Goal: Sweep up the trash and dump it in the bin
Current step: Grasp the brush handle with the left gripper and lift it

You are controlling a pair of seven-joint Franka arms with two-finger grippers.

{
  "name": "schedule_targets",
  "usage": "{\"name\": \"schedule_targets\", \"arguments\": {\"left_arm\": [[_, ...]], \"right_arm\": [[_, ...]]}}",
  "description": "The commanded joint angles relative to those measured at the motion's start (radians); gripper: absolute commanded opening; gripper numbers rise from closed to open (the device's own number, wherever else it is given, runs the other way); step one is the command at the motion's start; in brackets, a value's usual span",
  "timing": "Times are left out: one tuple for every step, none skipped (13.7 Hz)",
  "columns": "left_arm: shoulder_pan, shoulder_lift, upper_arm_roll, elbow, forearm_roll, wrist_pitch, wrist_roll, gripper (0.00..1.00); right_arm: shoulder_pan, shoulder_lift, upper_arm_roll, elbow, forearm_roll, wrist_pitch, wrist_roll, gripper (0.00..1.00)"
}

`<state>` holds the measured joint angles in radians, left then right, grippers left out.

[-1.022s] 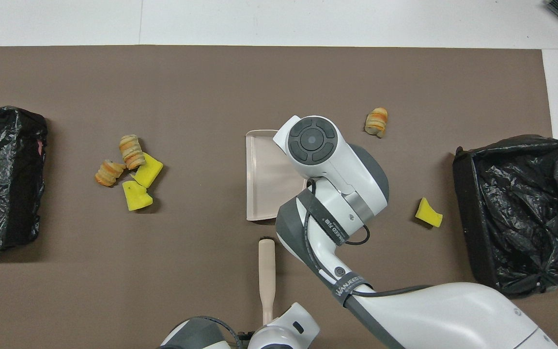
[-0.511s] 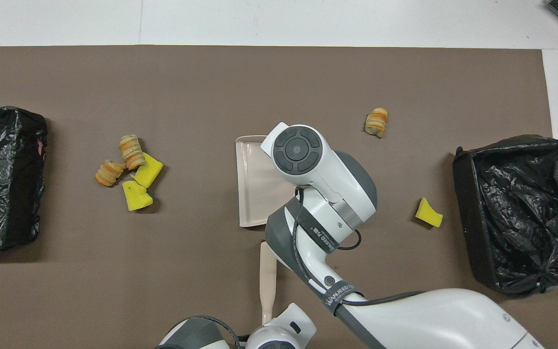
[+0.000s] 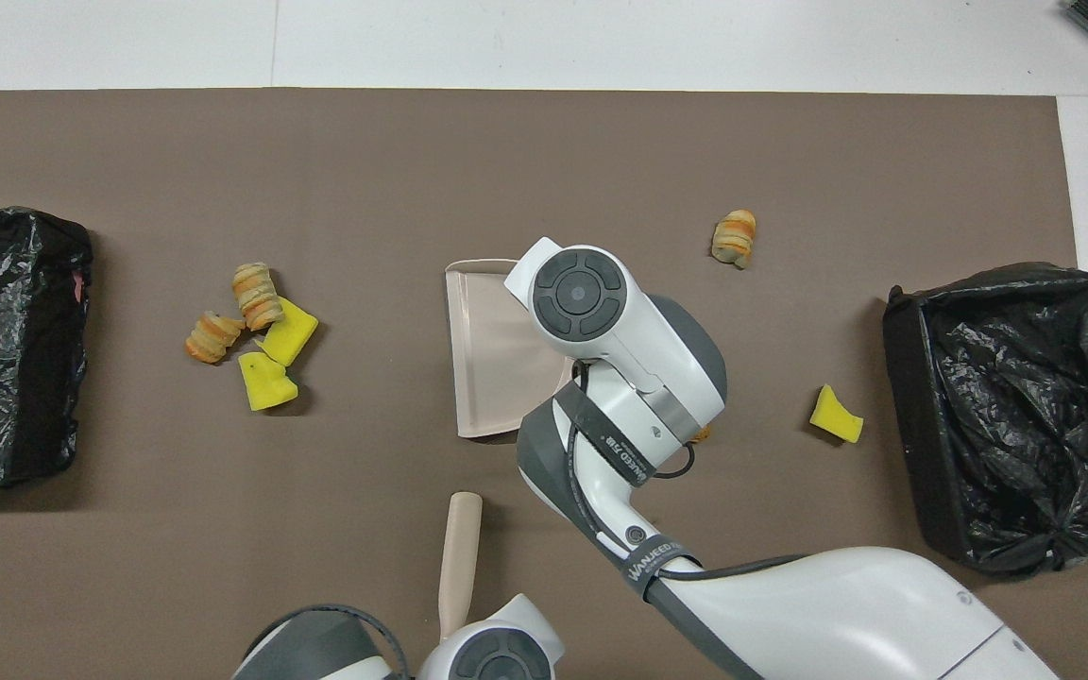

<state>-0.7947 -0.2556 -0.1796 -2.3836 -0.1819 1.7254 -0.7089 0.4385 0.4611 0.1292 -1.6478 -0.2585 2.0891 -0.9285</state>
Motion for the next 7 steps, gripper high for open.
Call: {"name": "schedule_targets", "arguments": {"left_arm": [[0.121,-0.132,-0.001,-0.008,0.01,-0.124,0.115,0.0],[0.179,-0.169,0.003,0.003,0.01,-0.168,0.17,0.0],[0.262,-0.186,0.006,0.03,0.015,-0.222,0.221,0.0],[0.334,-0.182,0.005,0.061,0.047,-0.252,0.239,0.0],[0.388,-0.179,0.005,0.079,0.096,-0.257,0.258,0.0],[0.438,-0.178,0.006,0.087,0.134,-0.253,0.296,0.0],[0.519,-0.175,0.006,0.11,0.156,-0.245,0.345,0.0]], "right_arm": [[-0.004,0.016,0.007,0.006,-0.012,0.029,0.01,0.0],[-0.004,0.019,0.007,0.006,-0.016,0.029,0.008,0.0],[0.0,0.028,0.007,0.006,-0.018,0.031,0.01,0.0],[0.0,0.03,0.007,0.008,-0.018,0.032,0.01,0.0],[0.0,0.031,0.007,0.008,-0.018,0.037,0.011,0.0],[0.0,0.031,0.007,0.008,-0.018,0.039,0.01,0.0],[0.0,0.031,0.007,0.008,-0.018,0.039,0.01,0.0]]}}
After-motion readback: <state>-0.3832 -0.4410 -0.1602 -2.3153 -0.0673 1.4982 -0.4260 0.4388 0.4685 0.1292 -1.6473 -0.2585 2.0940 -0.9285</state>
